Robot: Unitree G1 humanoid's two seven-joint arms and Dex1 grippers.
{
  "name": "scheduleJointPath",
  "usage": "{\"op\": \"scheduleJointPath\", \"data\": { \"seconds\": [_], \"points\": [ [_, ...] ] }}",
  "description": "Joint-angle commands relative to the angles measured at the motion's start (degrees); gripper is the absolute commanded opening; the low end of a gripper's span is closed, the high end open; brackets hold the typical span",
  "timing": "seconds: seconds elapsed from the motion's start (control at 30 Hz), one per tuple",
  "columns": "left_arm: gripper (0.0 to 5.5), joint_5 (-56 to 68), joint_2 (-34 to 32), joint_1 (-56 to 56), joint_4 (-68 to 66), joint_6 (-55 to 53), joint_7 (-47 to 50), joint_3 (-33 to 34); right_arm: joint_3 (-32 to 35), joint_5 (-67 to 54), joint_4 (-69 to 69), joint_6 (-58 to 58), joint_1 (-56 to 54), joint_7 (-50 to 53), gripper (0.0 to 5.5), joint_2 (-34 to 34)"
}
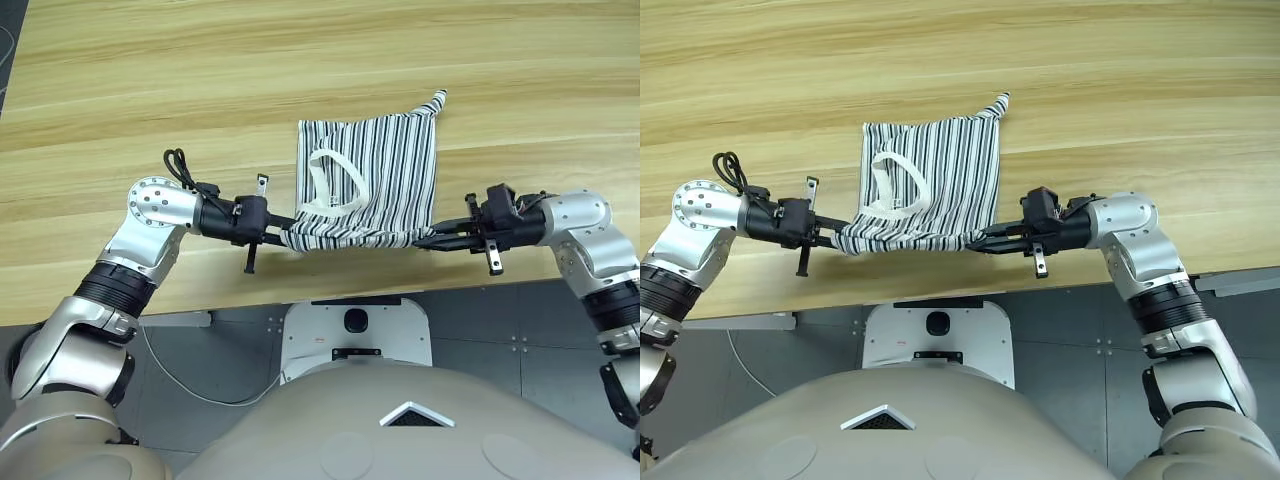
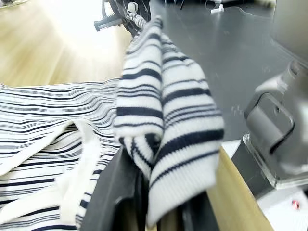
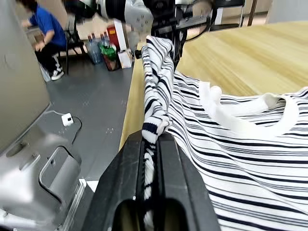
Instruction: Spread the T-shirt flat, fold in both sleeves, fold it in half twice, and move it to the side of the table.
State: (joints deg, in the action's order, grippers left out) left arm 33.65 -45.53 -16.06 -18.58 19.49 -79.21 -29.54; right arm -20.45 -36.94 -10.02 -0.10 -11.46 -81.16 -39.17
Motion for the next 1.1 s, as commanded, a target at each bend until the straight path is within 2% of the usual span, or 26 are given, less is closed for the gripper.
{"op": "scheduleJointPath", "data": {
  "seconds": [0.03,0.23,0.47,0.67,0.9,1.1],
  "points": [
    [0.10,2.1,4.1,-0.8,-3.6,-6.0,-3.2,5.9,5.6,-2.8,-1.7,4.7,-2.5,1.4,0.10,4.5],
    [0.10,-1.5,12.6,-6.1,-15.8,-12.9,-3.0,11.4,10.7,3.1,-12.5,2.0,-9.0,10.7,0.10,14.1],
    [0.10,-16.7,20.4,-14.1,-33.5,-2.8,12.2,14.6,11.5,15.8,-26.3,-8.7,-15.0,19.6,0.10,20.9],
    [0.10,-22.3,23.7,-20.0,-39.2,1.1,18.8,18.3,13.0,21.2,-34.3,-13.7,-18.9,23.7,0.10,23.7],
    [0.10,-24.7,25.7,-21.9,-41.3,2.7,18.3,20.7,15.9,24.0,-40.6,-16.8,-22.4,28.6,0.10,25.5],
    [0.10,-29.9,27.3,-23.9,-46.3,1.2,26.2,20.8,16.6,27.1,-44.1,-16.8,-24.4,34.0,0.10,26.7]
  ]
}}
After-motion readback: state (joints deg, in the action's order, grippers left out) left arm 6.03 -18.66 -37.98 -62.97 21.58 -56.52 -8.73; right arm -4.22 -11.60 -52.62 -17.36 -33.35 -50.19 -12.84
